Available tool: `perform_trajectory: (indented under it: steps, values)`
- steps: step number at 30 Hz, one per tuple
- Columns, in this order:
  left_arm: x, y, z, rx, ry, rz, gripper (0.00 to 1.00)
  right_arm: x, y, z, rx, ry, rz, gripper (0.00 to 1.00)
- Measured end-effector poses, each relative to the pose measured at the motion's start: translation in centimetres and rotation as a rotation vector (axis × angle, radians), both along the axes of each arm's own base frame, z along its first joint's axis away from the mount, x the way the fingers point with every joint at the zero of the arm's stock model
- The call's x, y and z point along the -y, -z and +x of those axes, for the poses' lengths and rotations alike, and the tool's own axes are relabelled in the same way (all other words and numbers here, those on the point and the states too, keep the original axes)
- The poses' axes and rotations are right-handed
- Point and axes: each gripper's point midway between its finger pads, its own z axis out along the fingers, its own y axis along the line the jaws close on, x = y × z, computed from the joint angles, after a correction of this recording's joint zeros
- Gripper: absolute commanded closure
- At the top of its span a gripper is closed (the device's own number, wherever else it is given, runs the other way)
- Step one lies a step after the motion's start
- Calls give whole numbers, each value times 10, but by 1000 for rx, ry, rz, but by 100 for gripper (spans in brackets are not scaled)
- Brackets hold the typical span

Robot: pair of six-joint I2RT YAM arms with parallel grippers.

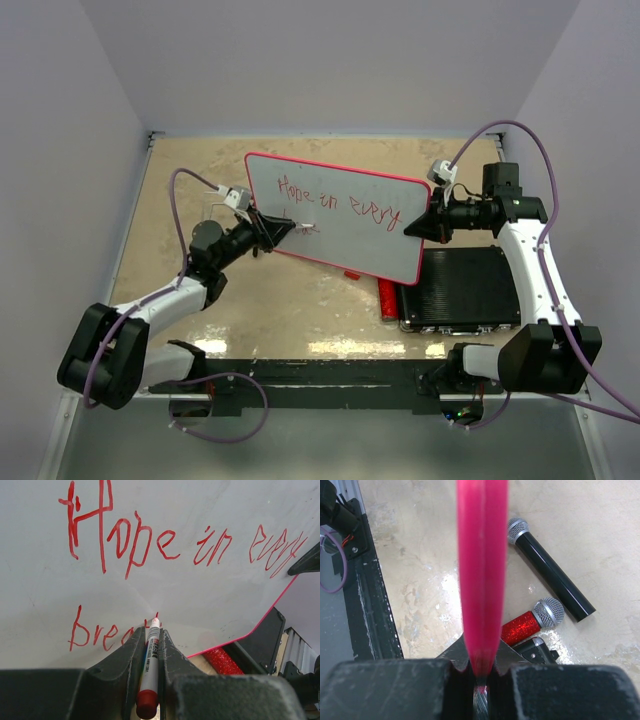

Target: Write a sentence on the whiteboard

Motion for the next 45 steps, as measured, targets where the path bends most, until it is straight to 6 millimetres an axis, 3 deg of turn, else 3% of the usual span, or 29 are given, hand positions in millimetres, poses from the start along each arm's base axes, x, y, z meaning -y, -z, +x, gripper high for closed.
perform_trajectory:
  steps: [13, 24, 29, 40, 45]
  values:
    - [3, 28, -1, -76, 24, 42, 100, 0, 0, 1, 3, 0, -1, 100]
    - [8, 40, -2, -113, 57, 53, 100, 0, 0, 1, 7, 0, -1, 100]
    - [12, 33, 0, -105, 79, 39, 100, 0, 0, 2, 11, 0, -2, 100]
    - [18, -5, -6, -14, 127, -22, 100, 0, 0, 1, 7, 0, -1, 100]
    - [19, -10, -5, -7, 127, -34, 100, 0, 0, 1, 6, -1, 0, 100]
